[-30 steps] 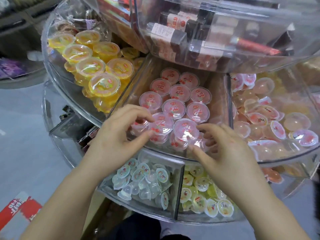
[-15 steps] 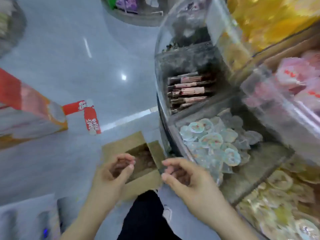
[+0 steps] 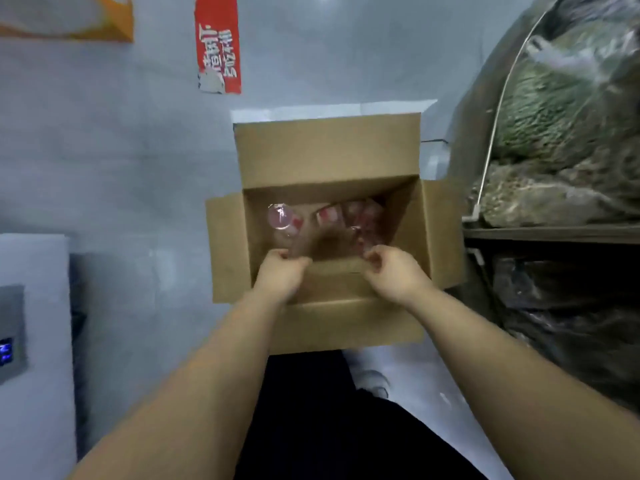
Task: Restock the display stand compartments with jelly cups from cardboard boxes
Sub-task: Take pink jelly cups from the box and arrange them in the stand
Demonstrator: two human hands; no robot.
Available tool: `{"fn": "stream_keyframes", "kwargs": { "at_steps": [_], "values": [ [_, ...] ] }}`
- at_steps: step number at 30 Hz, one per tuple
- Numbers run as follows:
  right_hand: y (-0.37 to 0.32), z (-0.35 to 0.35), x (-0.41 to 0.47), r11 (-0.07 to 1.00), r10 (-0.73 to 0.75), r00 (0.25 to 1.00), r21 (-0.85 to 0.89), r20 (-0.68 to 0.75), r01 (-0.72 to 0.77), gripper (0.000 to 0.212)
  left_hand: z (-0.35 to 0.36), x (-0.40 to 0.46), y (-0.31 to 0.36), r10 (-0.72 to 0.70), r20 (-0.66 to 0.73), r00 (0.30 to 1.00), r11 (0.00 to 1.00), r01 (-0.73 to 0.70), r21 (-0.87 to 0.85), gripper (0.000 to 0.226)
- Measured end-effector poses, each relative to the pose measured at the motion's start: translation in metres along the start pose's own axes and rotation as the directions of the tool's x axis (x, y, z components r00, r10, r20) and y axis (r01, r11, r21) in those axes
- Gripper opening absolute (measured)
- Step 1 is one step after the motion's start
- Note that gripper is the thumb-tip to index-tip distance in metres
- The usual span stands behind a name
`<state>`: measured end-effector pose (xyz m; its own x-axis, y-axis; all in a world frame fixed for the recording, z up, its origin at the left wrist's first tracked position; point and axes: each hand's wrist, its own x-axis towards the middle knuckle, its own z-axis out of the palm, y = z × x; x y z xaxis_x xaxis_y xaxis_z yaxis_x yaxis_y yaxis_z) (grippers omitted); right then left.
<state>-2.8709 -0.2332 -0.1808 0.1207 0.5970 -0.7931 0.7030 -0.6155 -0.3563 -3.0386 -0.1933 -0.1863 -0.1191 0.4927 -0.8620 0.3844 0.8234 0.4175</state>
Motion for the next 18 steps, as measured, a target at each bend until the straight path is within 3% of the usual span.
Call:
{"fn": "stream_keyframes", "kwargs": {
  "at_steps": [5,8,10,14,16,18],
  "values": [
    [0.022,0.035,0.115,0.921,0.038,0.997,-0.390,0.066,-0.010,0.037,0.040,0.114,-0.016,-0.089,-0.034,0.995,0.992,0.085,-0.096,0.049],
    [0.023,0.051,0.149,0.772,-0.007,0.998,-0.634,0.070,0.050,0.032,0.059,0.155,-0.018,-0.164,-0.142,0.976,0.984,0.151,-0.096,0.071],
    [0.020,0.061,0.161,0.633,-0.071,0.994,-0.766,0.085,0.111,0.034,0.068,0.169,-0.022,-0.156,-0.207,0.966,0.984,0.171,0.055,0.061],
    [0.028,0.081,0.168,0.377,-0.087,0.972,-0.896,0.217,0.234,0.037,0.071,0.177,-0.035,-0.059,-0.258,0.964,0.983,0.101,0.152,0.067],
    [0.032,0.083,0.171,0.331,-0.096,0.966,-0.908,0.239,0.257,0.036,0.070,0.180,-0.033,0.019,-0.277,0.961,0.985,0.030,0.170,0.072],
    [0.035,0.081,0.170,0.349,-0.139,0.961,-0.896,0.239,0.273,0.034,0.070,0.177,-0.034,0.092,-0.307,0.947,0.966,-0.010,0.256,0.076]
  ]
}}
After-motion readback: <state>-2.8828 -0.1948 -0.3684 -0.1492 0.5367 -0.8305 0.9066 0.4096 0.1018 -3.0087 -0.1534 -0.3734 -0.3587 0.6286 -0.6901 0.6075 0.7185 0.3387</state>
